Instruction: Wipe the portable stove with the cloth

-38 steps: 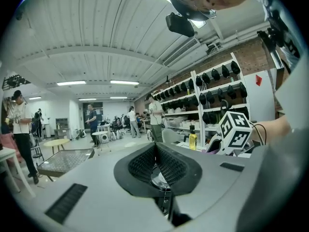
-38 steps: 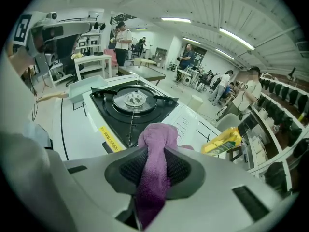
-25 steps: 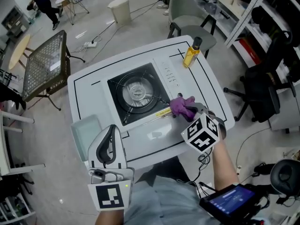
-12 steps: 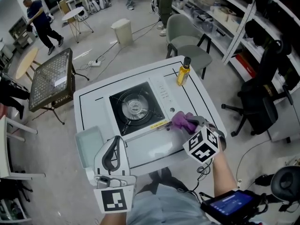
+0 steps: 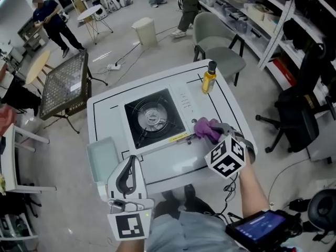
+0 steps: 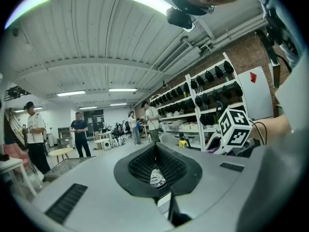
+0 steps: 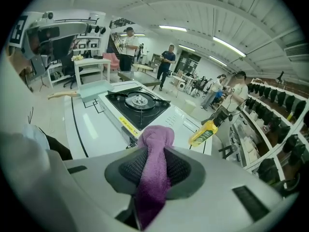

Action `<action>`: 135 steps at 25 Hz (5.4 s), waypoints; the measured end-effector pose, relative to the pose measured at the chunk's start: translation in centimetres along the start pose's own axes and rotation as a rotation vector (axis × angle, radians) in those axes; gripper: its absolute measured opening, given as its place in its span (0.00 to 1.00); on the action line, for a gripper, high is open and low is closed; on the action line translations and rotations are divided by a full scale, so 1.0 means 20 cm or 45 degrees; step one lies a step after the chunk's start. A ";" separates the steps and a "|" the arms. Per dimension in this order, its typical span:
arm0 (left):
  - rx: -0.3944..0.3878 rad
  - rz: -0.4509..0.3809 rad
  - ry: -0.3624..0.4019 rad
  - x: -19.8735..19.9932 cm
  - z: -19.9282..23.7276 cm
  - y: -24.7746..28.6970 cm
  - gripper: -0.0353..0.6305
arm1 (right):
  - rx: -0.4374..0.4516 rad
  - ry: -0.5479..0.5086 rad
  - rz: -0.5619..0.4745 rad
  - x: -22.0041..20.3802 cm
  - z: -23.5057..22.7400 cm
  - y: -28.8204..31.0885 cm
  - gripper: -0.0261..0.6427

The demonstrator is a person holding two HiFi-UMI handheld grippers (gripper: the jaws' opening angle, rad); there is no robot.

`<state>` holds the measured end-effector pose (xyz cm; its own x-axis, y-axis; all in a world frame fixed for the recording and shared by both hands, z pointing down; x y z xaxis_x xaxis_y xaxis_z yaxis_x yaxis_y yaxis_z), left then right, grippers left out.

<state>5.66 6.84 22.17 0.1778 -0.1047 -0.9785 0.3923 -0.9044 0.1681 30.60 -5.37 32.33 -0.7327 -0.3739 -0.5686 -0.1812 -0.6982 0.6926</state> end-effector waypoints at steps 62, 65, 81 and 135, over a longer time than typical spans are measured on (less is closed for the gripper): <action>0.086 0.047 -0.183 -0.43 1.02 -0.59 0.08 | 0.099 -0.179 0.143 0.77 1.04 0.24 0.20; 0.099 0.052 -0.185 -0.44 1.06 -0.63 0.08 | 0.107 -0.192 0.137 0.82 1.09 0.24 0.20; 0.172 0.030 -0.217 -0.51 1.26 -0.84 0.08 | 0.159 -0.246 0.110 1.02 1.34 0.24 0.20; 0.679 0.291 -0.439 -0.85 1.88 -0.45 0.08 | 0.229 -0.433 -0.128 2.00 0.84 1.44 0.20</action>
<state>-34.82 1.14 32.77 -0.1295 -0.3634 -0.9226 -0.1361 -0.9151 0.3795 -15.04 -30.13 36.98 -0.8755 -0.0641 -0.4790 -0.3530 -0.5920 0.7245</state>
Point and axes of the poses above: the fingertips, and each gripper's own axes: y forward along the fingers, z to its left, x out of its top, the point moved 10 cm from there along -y, backward along the fingers, and after that the axes turned 10 degrees about -x, right-handed, at the moved point
